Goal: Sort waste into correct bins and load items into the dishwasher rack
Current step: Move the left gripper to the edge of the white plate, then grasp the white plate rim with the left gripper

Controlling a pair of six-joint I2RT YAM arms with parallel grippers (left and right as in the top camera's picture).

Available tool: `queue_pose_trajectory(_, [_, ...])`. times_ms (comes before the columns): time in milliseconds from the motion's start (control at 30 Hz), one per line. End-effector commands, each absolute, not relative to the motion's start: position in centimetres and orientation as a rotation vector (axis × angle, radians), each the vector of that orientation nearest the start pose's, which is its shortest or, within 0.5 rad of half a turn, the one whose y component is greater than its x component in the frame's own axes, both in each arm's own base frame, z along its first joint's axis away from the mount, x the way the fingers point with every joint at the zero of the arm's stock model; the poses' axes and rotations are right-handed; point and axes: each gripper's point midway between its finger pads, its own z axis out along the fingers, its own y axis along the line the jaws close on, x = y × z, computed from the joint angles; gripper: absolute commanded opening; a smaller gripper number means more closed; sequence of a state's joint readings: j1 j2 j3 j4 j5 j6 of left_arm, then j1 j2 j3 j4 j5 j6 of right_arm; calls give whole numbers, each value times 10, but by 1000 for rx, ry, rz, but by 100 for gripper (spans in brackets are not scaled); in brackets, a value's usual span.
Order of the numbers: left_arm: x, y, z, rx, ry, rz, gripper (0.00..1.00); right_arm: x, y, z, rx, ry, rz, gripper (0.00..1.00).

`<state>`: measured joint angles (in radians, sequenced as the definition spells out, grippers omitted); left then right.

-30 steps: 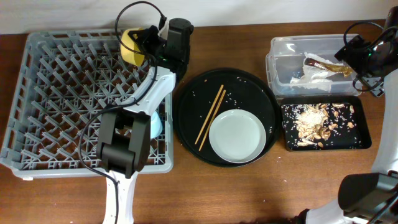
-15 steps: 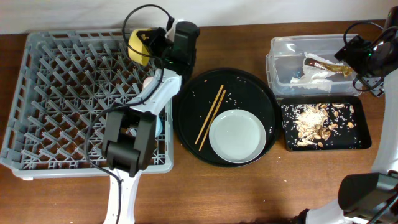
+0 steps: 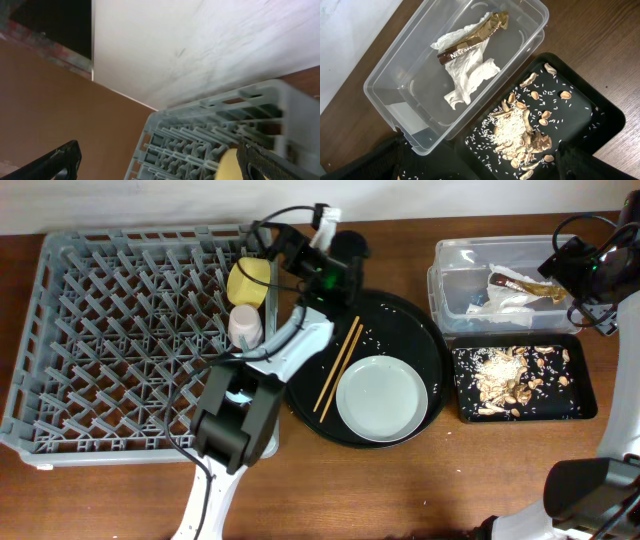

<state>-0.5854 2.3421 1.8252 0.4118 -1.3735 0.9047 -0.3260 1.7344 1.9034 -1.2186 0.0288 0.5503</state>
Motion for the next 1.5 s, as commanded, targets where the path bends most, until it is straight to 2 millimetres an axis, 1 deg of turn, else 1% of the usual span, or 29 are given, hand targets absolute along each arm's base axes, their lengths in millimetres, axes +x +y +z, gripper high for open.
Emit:
queue_pose_trajectory(0, [534, -199, 253, 187, 1731, 1286, 99, 394, -140, 262, 1127, 2361, 39, 98])
queue_pose_trajectory(67, [531, -229, 241, 242, 1727, 1175, 99, 394, -139, 262, 1127, 2362, 39, 99])
queue_pose_trajectory(100, [532, -250, 223, 338, 1747, 1081, 99, 394, -139, 262, 1127, 2361, 39, 99])
queue_pose_trajectory(167, [529, -288, 174, 581, 1851, 852, 99, 394, -139, 262, 1127, 2361, 39, 98])
queue_pose_trajectory(200, [520, -310, 141, 745, 1937, 686, 99, 394, -139, 262, 1127, 2362, 39, 98])
queue_pose_trajectory(233, [501, -333, 106, 922, 2039, 482, 99, 394, -139, 262, 1127, 2362, 39, 98])
queue_pose_trajectory(267, [485, -344, 88, 1031, 2100, 356, 99, 394, -139, 262, 1127, 2361, 39, 99])
queue_pose_trajectory(300, [468, -351, 78, 1116, 2159, 246, 99, 394, -139, 262, 1127, 2362, 39, 98])
queue_pose_trajectory(333, [459, -351, 78, 1156, 2186, 207, 99, 394, -139, 262, 1127, 2361, 39, 98])
queue_pose_trajectory(367, [443, -350, 82, 1219, 2231, 148, 99, 394, -140, 262, 1127, 2361, 39, 98])
queue_pose_trajectory(433, [412, -351, 97, 1318, 2302, -28, 99, 394, -139, 262, 1127, 2362, 39, 98])
queue_pose_trajectory(500, [396, -349, 111, 1349, 2332, -173, 99, 394, -139, 262, 1127, 2362, 39, 98])
queue_pose_trajectory(533, [387, -343, 119, 1354, 2360, -262, 99, 394, -139, 262, 1127, 2362, 39, 99])
queue_pose_trajectory(600, [387, -327, 121, 1333, 2415, -320, 99, 394, -139, 262, 1127, 2362, 39, 99])
queue_pose_trajectory(633, [385, -324, 121, 1327, 2432, -369, 99, 394, -139, 262, 1127, 2361, 39, 98])
queue_pose_trajectory(733, [368, -325, 125, 1323, 2473, -625, 99, 394, -139, 262, 1127, 2361, 39, 99])
queue_pose_trajectory(767, [363, -326, 124, 1328, 2483, -667, 95, 394, -139, 262, 1127, 2362, 39, 98])
queue_pose_trajectory(833, [360, -325, 120, 1334, 2496, -667, 90, 394, -139, 262, 1127, 2362, 39, 98])
queue_pose_trajectory(867, [359, -325, 115, 1336, 2504, -667, 84, 394, -139, 262, 1127, 2362, 39, 98])
queue_pose_trajectory(900, [360, -325, 109, 1336, 2507, -664, 80, 394, -139, 262, 1127, 2362, 39, 98])
queue_pose_trajectory(967, [363, -326, 98, 1334, 2503, -656, 78, 394, -139, 262, 1127, 2362, 39, 98])
queue_pose_trajectory(1033, [373, -326, 75, 1331, 2506, -594, 77, 394, -139, 262, 1127, 2362, 39, 98])
queue_pose_trajectory(1067, [383, -323, 61, 1328, 2511, -505, 73, 394, -140, 262, 1127, 2361, 39, 98])
queue_pose_trajectory(1100, [387, -324, 57, 1328, 2505, -474, 72, 394, -139, 262, 1127, 2362, 39, 99])
queue_pose_trajectory(1200, [389, -340, 42, 1419, 2421, -453, 66, 394, -139, 262, 1127, 2362, 39, 98])
queue_pose_trajectory(1233, [388, -342, 34, 1441, 2419, -431, 57, 394, -139, 262, 1127, 2362, 39, 99])
queue_pose_trajectory(1300, [388, -342, 28, 1457, 2423, -356, 54, 394, -139, 262, 1127, 2362, 39, 98])
queue_pose_trajectory(1400, [386, -345, 23, 1476, 2413, -368, 53, 394, -139, 262, 1127, 2362, 39, 98])
queue_pose_trajectory(1467, [383, -346, 16, 1488, 2424, -368, 49, 394, -139, 262, 1127, 2362, 39, 98])
